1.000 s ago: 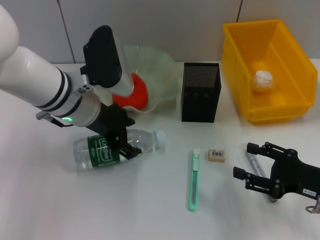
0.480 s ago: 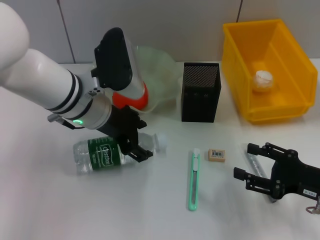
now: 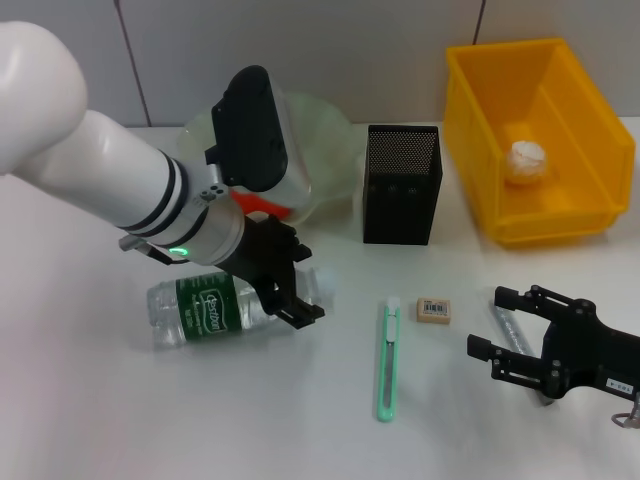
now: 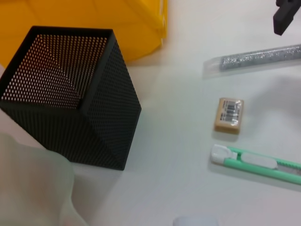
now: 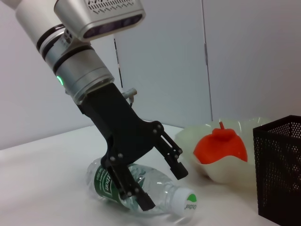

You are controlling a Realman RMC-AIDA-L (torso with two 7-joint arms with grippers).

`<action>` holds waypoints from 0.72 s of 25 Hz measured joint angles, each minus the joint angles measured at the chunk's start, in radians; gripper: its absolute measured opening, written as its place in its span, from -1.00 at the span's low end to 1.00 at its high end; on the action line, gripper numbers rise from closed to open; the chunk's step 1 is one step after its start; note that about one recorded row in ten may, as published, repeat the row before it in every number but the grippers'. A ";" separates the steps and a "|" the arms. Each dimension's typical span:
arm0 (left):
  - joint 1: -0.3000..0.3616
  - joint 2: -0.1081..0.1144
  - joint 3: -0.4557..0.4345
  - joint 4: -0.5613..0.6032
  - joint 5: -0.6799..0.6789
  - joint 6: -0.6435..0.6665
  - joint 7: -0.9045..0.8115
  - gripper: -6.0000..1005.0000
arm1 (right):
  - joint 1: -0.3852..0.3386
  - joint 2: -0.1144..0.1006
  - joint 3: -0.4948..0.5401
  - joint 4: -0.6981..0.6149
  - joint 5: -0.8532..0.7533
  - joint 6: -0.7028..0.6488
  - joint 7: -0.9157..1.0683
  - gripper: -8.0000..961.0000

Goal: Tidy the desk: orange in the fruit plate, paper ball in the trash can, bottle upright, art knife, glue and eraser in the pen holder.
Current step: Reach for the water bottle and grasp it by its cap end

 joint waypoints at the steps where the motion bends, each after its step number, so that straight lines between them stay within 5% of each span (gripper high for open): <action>1: -0.006 0.000 0.004 -0.008 -0.003 -0.007 -0.003 0.57 | 0.000 0.000 0.000 0.000 0.000 0.000 0.000 0.61; 18: -0.081 0.000 0.082 -0.116 -0.013 -0.103 -0.047 0.57 | 0.005 0.000 0.000 0.000 0.000 0.011 0.000 0.61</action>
